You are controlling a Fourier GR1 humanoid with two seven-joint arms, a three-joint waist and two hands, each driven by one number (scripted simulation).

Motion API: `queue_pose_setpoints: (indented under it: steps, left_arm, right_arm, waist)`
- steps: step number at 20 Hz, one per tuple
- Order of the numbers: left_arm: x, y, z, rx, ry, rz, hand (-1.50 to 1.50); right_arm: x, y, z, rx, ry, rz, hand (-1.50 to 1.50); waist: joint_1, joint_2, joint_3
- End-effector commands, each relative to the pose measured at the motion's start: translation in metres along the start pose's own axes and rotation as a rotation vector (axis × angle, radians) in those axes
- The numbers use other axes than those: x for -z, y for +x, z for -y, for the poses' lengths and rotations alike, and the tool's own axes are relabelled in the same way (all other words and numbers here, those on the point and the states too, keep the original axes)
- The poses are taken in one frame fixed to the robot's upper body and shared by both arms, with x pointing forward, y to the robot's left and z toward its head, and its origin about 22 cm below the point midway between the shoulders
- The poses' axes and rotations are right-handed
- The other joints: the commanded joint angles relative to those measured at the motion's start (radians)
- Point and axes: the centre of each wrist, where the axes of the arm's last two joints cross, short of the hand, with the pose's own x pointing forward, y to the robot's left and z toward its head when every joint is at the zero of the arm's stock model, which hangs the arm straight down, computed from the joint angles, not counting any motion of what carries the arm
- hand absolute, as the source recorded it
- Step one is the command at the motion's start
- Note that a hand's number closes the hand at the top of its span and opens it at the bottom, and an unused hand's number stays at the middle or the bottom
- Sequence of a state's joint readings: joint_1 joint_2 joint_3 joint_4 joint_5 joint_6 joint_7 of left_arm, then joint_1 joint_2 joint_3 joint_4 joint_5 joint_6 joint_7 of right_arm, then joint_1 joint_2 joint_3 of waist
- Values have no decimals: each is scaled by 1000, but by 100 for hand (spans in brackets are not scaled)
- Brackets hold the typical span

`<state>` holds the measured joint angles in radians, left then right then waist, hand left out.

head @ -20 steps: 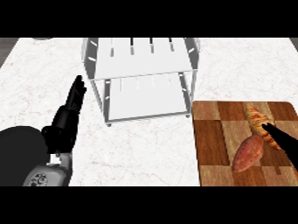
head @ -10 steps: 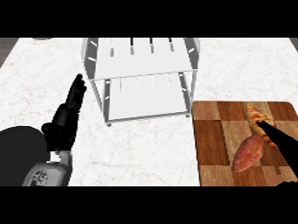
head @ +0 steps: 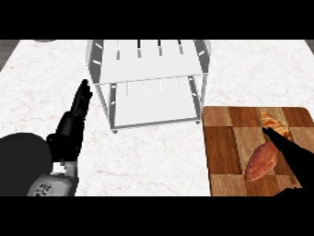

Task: Pick the sweet potato from the cutting board and place it in the tiered basket

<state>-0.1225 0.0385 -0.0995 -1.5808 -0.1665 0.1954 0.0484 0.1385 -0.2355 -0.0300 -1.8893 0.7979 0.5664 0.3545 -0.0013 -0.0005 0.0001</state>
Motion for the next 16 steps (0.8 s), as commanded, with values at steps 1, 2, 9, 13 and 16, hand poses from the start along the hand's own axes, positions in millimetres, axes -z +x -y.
queue_pose_setpoints:
  steps: [1,2,9,13,16]
  left_arm:
    - [8,-2,5,-4,-1,-24,0]
    - [7,6,-7,-13,-15,-5,0]
    - [15,4,8,4,-4,-7,0]
    - [4,-4,0,4,-8,-7,0]
    - [-2,4,7,-13,-19,-1,0]
  right_arm:
    - [0,-15,-7,7,19,10,-150]
    - [-3,6,-22,6,17,8,-150]
    - [28,16,-24,79,-51,10,150]
    - [24,-18,-36,-59,-166,51,150]
    - [21,-5,-39,-102,-231,62,150]
  waist:
    - [-2,0,0]
    - [-1,0,0]
    - [0,1,0]
    - [0,1,0]
    - [0,0,0]
